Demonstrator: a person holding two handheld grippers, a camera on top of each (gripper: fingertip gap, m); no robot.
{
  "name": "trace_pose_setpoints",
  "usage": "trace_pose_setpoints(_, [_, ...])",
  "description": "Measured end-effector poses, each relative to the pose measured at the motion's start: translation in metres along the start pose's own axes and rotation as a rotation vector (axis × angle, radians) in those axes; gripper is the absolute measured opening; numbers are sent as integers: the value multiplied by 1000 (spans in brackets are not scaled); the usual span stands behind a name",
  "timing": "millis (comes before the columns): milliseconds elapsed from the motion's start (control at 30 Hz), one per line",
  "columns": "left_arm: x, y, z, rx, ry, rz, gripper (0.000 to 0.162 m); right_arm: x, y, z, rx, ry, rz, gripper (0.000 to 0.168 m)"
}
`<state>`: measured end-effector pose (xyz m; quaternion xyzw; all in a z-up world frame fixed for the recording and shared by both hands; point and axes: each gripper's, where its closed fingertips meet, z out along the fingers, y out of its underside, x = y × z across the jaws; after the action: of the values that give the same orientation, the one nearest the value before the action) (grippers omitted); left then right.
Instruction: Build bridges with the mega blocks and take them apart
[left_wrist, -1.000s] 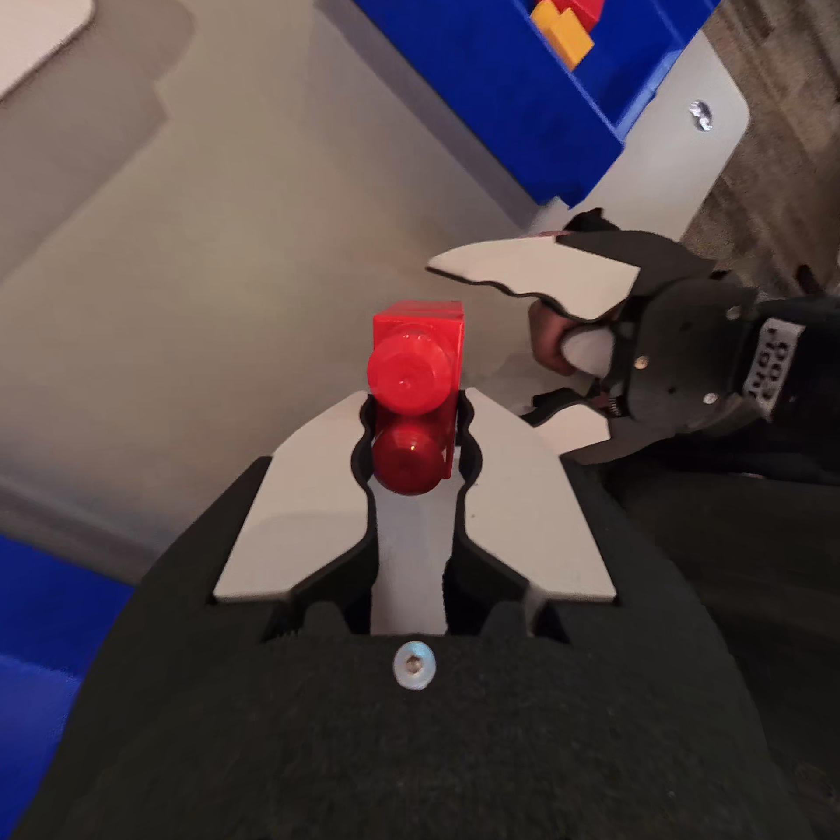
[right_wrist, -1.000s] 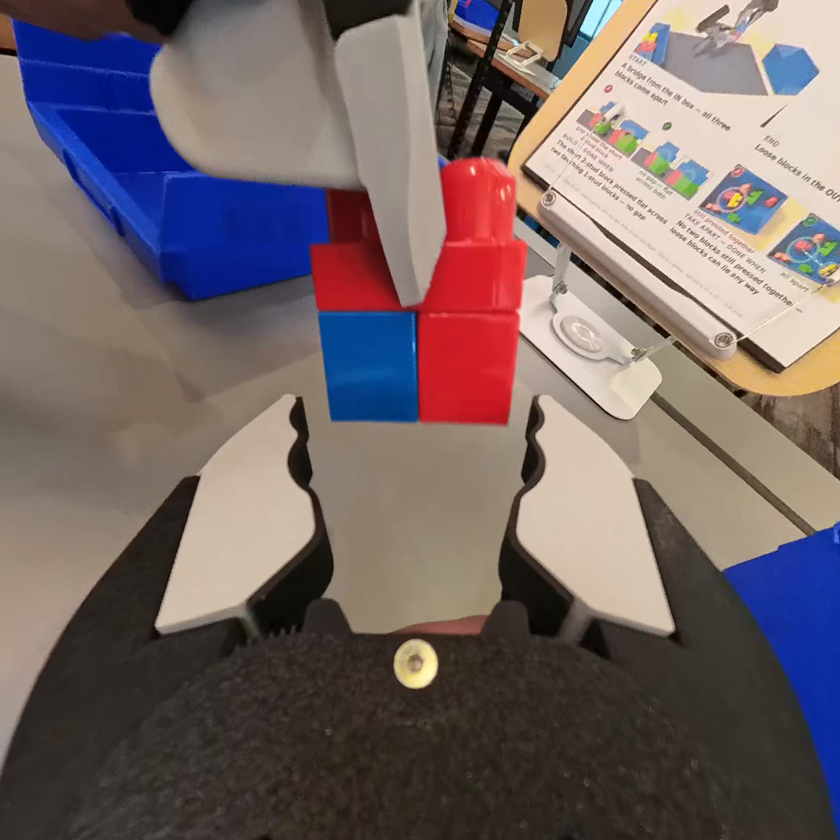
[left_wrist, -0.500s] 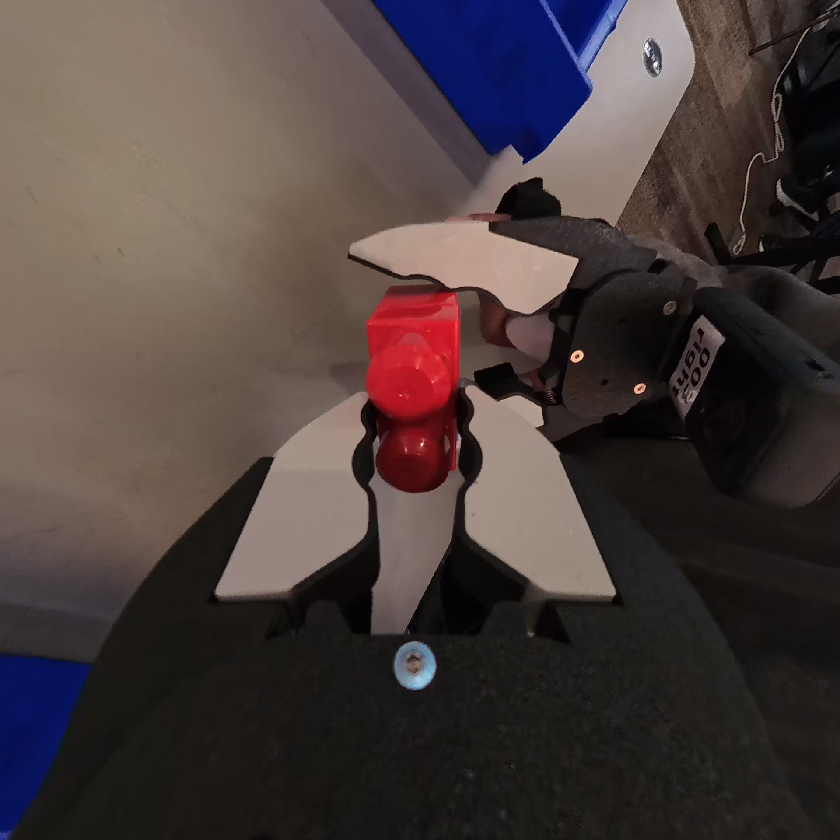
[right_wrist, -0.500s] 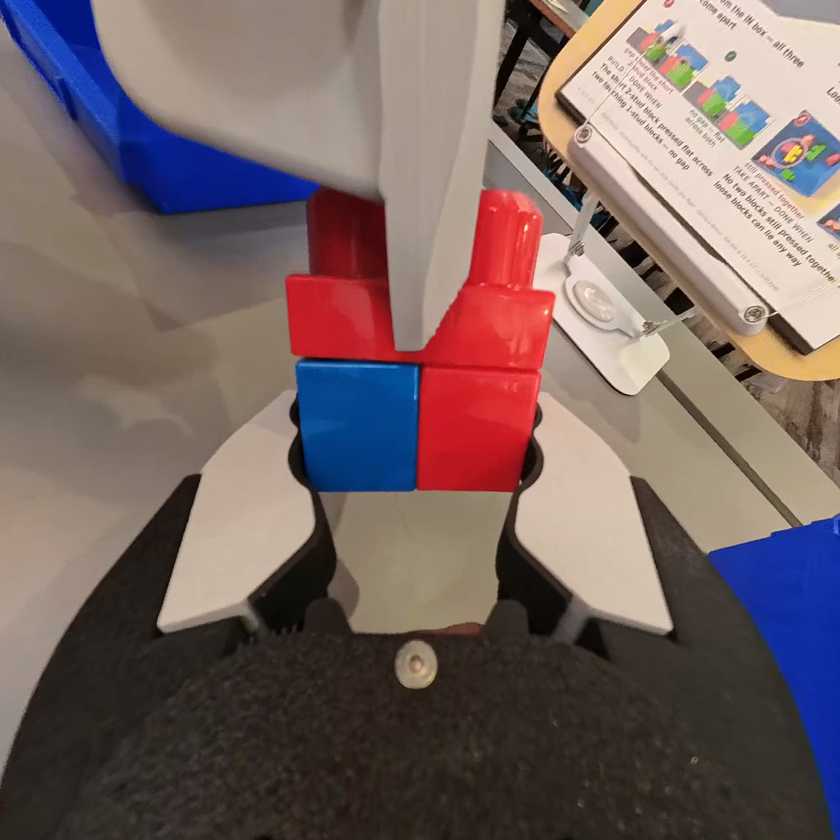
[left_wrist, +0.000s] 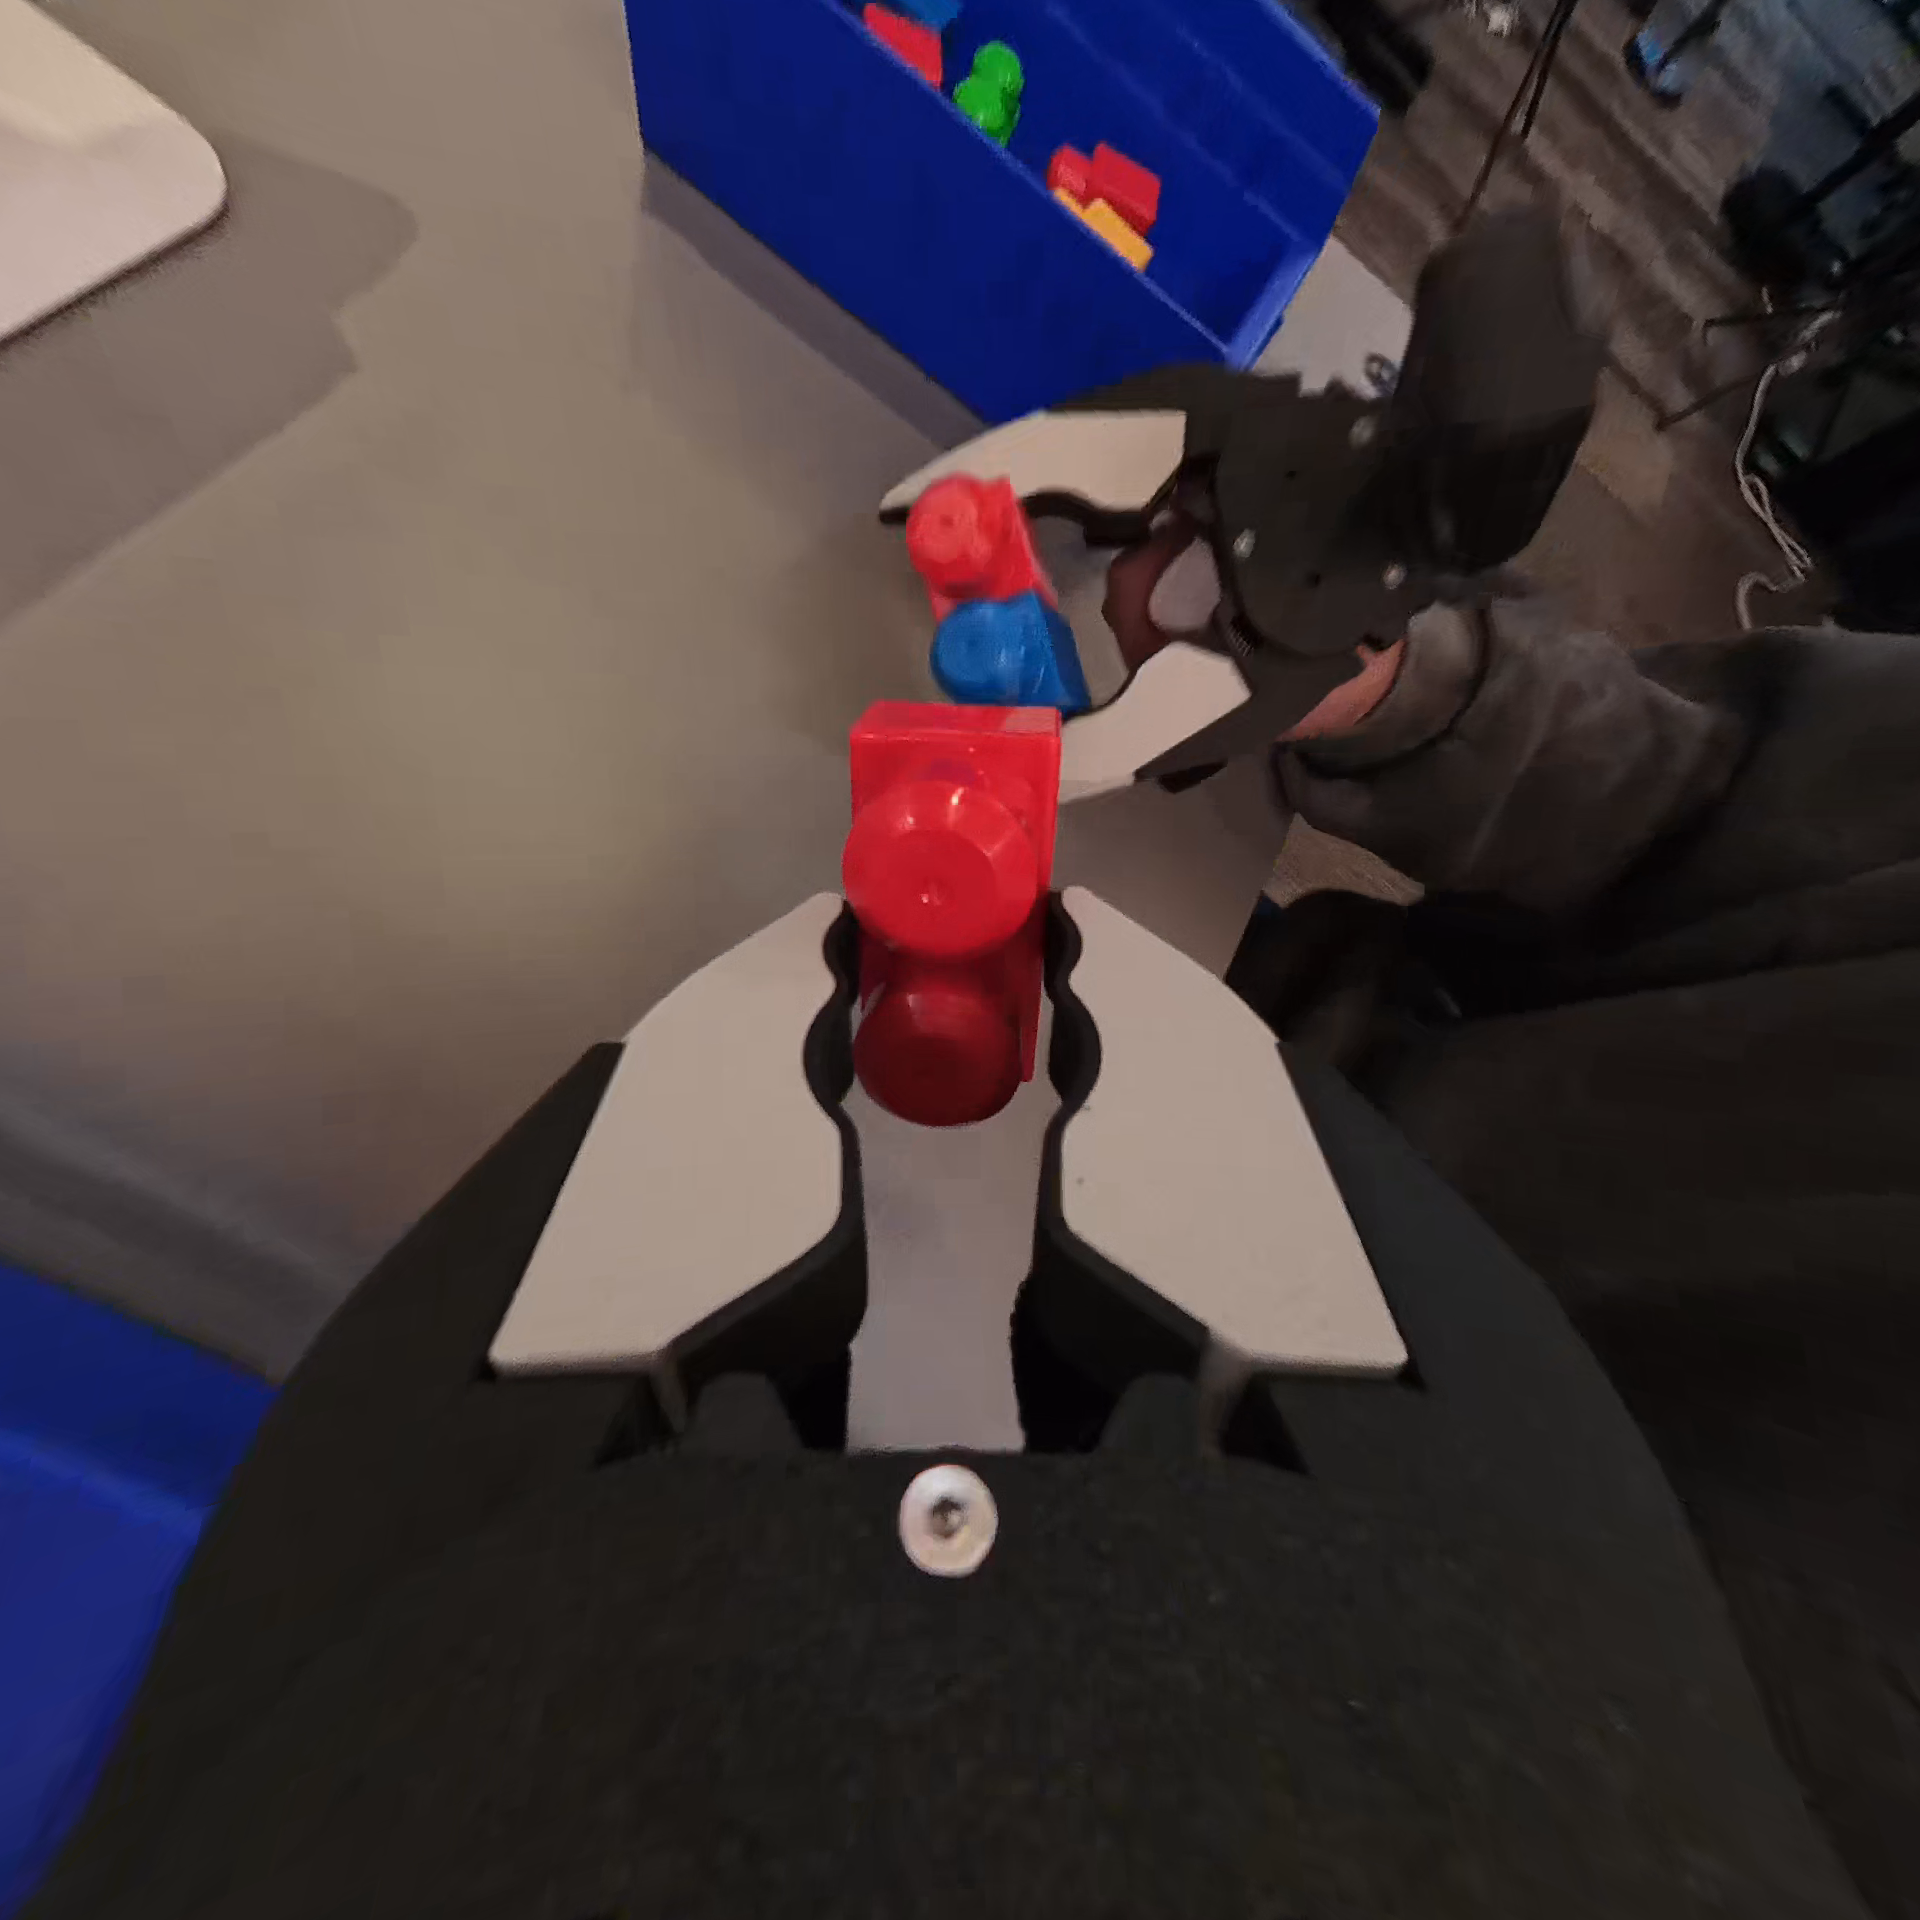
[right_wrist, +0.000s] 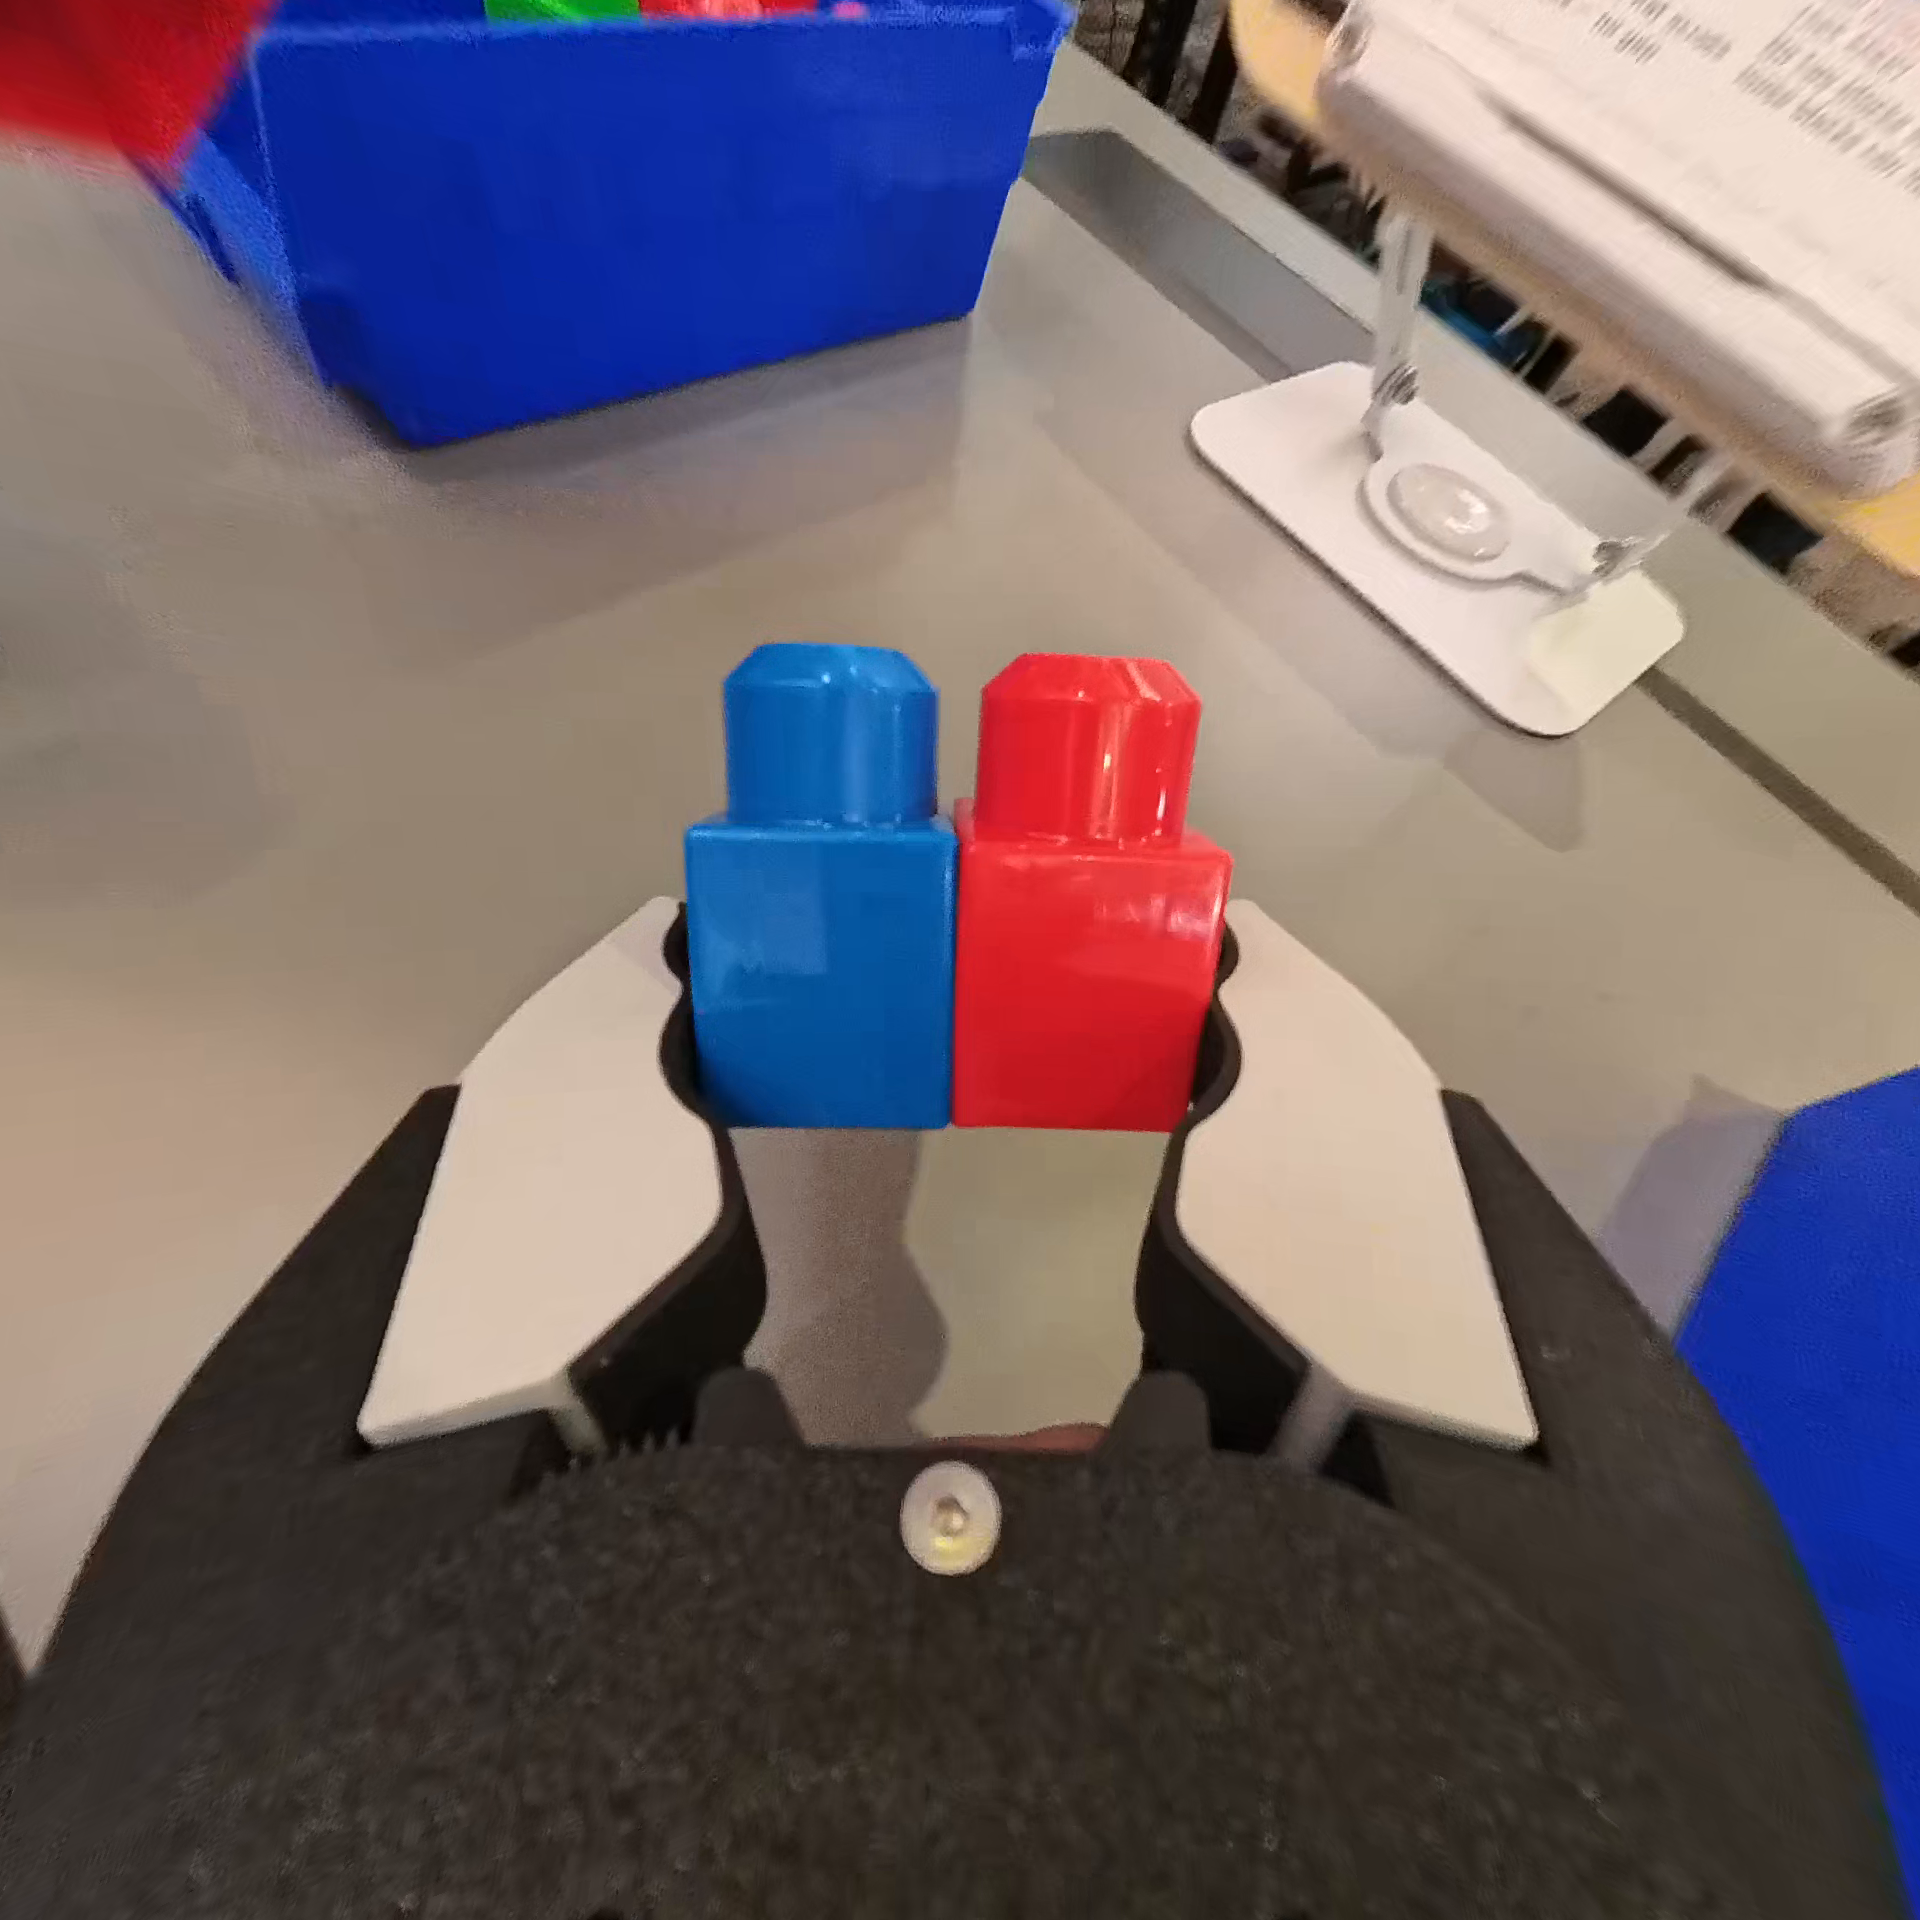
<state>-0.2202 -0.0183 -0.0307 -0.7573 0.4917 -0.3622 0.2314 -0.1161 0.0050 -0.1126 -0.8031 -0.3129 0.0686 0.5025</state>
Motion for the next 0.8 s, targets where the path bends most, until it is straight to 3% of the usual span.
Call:
trace_pose_setpoints(100, [23,30,19,170,-13,16,33,31,-21,-46,41,77,-7,91])
trace_pose_setpoints(200, [40,51,32,292,10,-27,33,95,-34,-110,53,224,-10,91])
trace_pose_setpoints(300, [49,69,41,259,-7,62,33,174,-2,-149,-113,341,12,91])
trace_pose_setpoints(433, [57,76,56,203,-16,136,33,236,78,-108,-427,230,100,92])
trace_pose_setpoints(567, [64,73,62,183,-13,160,33,242,130,-52,-642,52,84,92])
trace_pose_setpoints(800, [64,74,54,187,-28,160,33,244,162,-28,-860,-65,1,92])
